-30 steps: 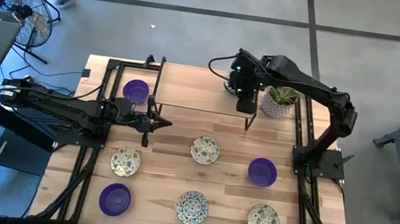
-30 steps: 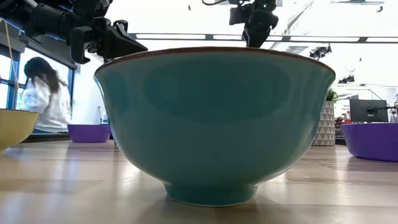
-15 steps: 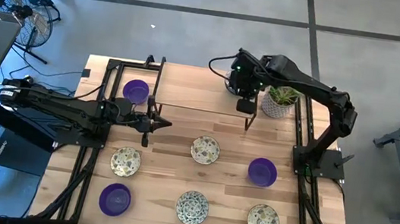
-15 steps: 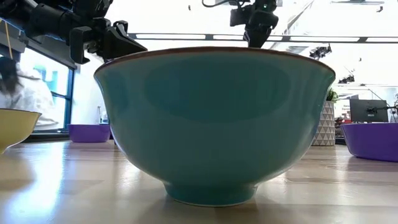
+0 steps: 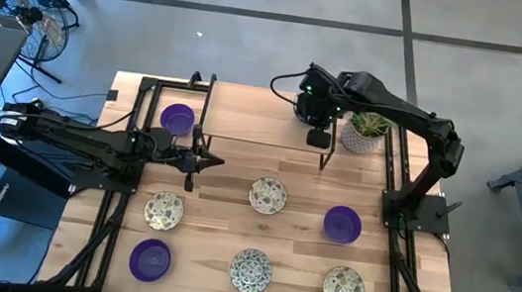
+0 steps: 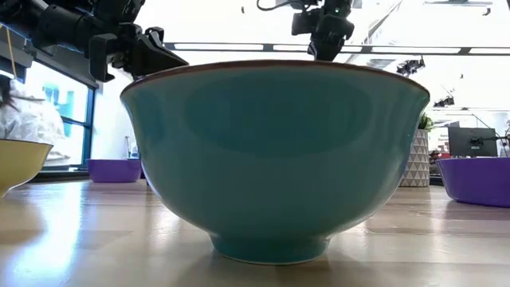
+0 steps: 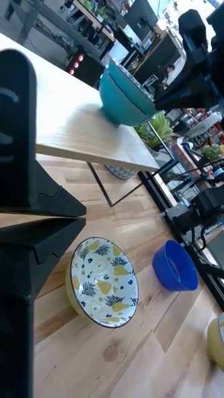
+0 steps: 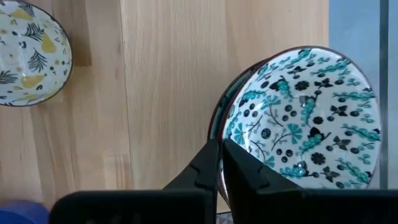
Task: Pick & Place Mini bowls
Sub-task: Stack the top blue patterned bowl on the blue bowl on the shelf, then stack the blue patterned bowl on the blue bowl on the shelf
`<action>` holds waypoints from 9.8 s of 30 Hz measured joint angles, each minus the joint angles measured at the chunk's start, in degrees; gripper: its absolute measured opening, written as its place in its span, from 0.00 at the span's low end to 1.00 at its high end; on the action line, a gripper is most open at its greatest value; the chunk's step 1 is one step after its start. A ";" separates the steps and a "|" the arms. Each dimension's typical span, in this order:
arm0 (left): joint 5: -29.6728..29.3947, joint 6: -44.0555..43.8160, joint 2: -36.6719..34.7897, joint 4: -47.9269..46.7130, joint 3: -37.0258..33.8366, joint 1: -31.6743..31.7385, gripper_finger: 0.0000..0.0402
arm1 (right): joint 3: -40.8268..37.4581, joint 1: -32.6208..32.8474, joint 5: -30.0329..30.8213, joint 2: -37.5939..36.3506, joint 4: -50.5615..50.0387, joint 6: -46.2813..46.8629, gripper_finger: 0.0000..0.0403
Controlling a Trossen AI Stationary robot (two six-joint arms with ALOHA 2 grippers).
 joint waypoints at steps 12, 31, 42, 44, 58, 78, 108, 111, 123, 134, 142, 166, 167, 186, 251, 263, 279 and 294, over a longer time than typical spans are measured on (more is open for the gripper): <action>-0.01 -0.02 0.00 -0.16 0.00 0.00 0.02 | 0.00 -0.42 -0.38 0.13 0.67 -0.02 0.11; -0.03 -0.35 0.00 -0.62 0.00 0.00 0.02 | 0.00 -1.38 -2.23 1.77 1.36 0.50 0.21; 0.50 -0.39 0.00 -0.60 0.00 0.00 0.02 | 0.00 -1.51 -0.57 1.95 1.30 1.38 0.13; 0.51 -0.39 0.00 -0.60 0.00 0.00 0.02 | 0.00 -1.51 -0.33 1.95 1.19 1.38 0.07; 0.65 -0.63 0.00 -0.61 0.00 0.00 0.02 | 0.04 -1.53 1.95 1.84 1.18 -0.53 0.03; 1.50 -1.40 0.00 -0.58 0.00 0.00 0.02 | -0.02 1.21 0.93 1.92 -1.32 1.16 0.32; 1.45 -1.49 0.00 -0.58 0.00 0.00 0.02 | 0.00 0.07 1.98 -1.59 0.54 5.81 0.01; 1.43 -1.76 0.00 -0.58 0.00 0.00 0.02 | 0.00 -0.06 1.99 -0.48 0.50 5.19 0.01; 1.45 -1.90 0.00 -0.58 0.00 0.00 0.02 | 0.00 -0.02 0.49 -0.13 0.54 5.04 0.00; 1.45 -1.96 0.00 -0.58 0.00 0.00 0.02 | 0.00 -0.02 0.13 -0.13 1.10 5.07 0.00; 2.19 -2.15 0.00 -0.59 0.00 0.00 0.02 | 0.00 -0.30 -0.54 0.45 1.18 5.11 0.00; 2.39 -2.95 0.10 -0.62 0.00 -0.02 0.02 | -0.47 12.76 2.42 -5.60 10.64 7.77 0.00; 2.39 -2.93 0.50 -0.52 0.00 0.00 0.02 | -1.84 14.15 2.40 -5.62 13.65 7.65 0.00; -6.98 -0.05 5.77 7.55 0.00 -12.63 0.02 | -52.71 35.25 4.10 -13.79 81.12 29.33 0.00; -3.66 -1.03 7.75 23.36 -9.68 -14.23 0.02 | -14.01 61.29 8.85 16.04 34.43 3.09 0.35; -3.70 -1.68 7.76 23.37 -9.68 -14.23 0.02 | -14.03 60.87 11.54 18.99 36.02 -1.94 0.35; -3.73 -1.92 7.76 22.15 -9.68 -14.23 0.02 | -14.03 58.06 4.16 19.10 37.66 -2.49 0.15; -3.70 -2.13 7.76 21.93 -9.68 -14.23 0.02 | -14.03 54.45 6.45 19.10 41.36 -4.20 0.23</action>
